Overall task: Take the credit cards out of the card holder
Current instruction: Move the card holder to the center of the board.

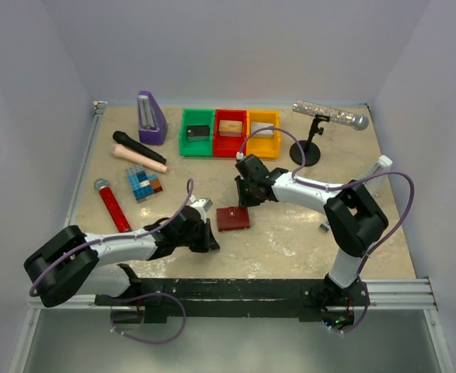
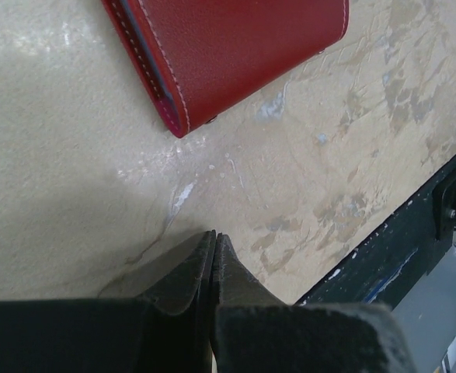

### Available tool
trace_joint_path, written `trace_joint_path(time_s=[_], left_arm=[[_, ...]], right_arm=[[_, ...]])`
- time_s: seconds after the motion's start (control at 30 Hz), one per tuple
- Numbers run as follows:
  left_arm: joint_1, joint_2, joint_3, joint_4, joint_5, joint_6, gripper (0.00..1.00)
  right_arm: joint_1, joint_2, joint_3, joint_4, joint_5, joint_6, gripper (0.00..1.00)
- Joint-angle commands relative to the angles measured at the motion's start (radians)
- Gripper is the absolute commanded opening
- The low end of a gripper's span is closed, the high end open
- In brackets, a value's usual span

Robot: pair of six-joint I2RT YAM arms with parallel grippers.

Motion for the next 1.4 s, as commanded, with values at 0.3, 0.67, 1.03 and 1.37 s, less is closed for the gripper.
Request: trace_joint_path(time_s=[0.3,0.67,1.03,1.37], left_arm=[[-0.012,0.091,0.093,0.032,0.007,0.040,0.00],[-0.010,0.166,0.187,-0.068,-0.063,0.054,0.00],[0.025,0.219,0.261,-0.123,-0.091,0.068,0.00],[0.054,0.261,0.343,-0.158,-0.076,0.065,0.00]], right_arm=[[-0.006,0.075,0.080,-0.021,0.050,0.011,0.20],[-0.004,-0.008,-0.075,0.061,0.007,0.035,0.19],[0.034,-0.127,-0.270,0.159,-0.022,0.108,0.19],[0.097,-0.209,-0.374,0.202,-0.007,0.207,0.22]])
